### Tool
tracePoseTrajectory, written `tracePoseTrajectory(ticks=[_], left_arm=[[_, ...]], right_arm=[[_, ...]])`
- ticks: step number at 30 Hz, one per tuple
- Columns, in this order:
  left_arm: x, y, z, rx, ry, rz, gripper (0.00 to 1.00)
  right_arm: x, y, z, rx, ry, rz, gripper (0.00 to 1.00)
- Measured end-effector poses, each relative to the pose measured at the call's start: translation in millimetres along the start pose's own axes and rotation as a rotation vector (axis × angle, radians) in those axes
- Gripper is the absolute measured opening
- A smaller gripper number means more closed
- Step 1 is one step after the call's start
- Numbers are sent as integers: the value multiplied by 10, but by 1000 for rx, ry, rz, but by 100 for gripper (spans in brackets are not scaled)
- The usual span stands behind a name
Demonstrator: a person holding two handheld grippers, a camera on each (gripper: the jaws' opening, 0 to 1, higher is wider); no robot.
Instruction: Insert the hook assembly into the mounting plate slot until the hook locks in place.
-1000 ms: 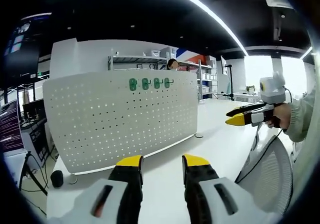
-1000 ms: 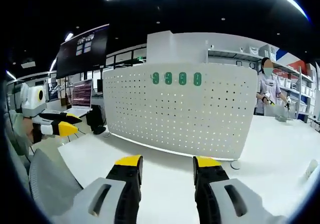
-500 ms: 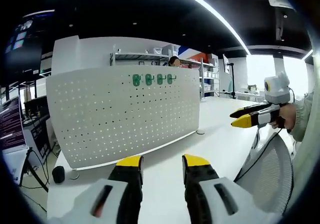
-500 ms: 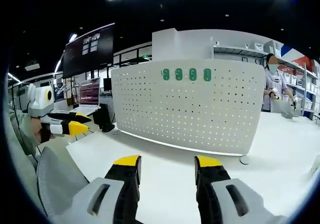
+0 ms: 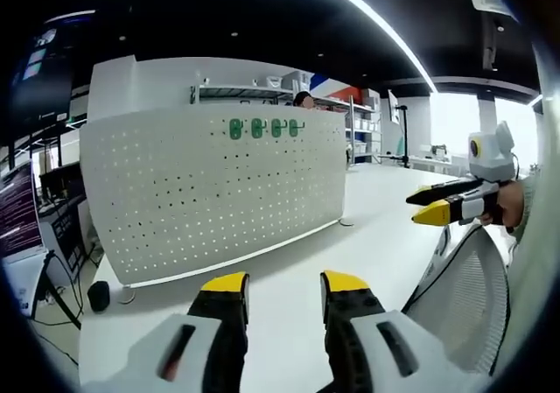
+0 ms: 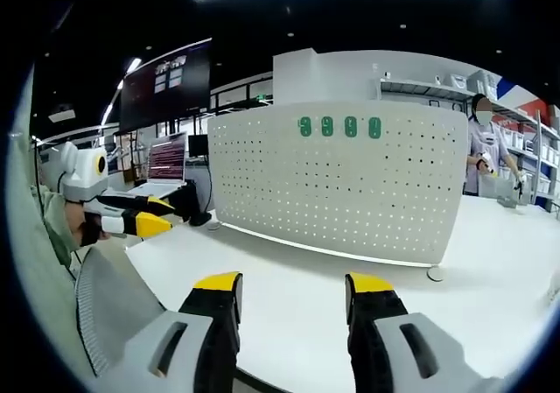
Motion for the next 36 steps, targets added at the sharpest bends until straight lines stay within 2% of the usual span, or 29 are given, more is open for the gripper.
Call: tracePoseTrajectory(ticks=[11,15,23,36], left_arm=[[-55,106,-8,-18,8,-5,37],[-21,150,-14,-21,13,19,40],[42,222,-22,-30,24,53,41],[52,249,-3,-34,22,74,40]], right_arm=[[-11,103,-43,-15,-39,-24,49],[-38,130,-21,-23,-45,-38,51],[-86,156,27,-40,-42,-60,51],[-103,131,51,-45,-40,-55,51]])
Point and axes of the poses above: the point that each gripper's makers call its tool centre point, and the gripper's own axes: y roughly backward along the fingers, x roughly to its left, z roughly out of its top, the point moved 6 cm from there along y, roughly backward along the fingers, and after that the axes turned 4 degrees about x, right-handed, at the moved point
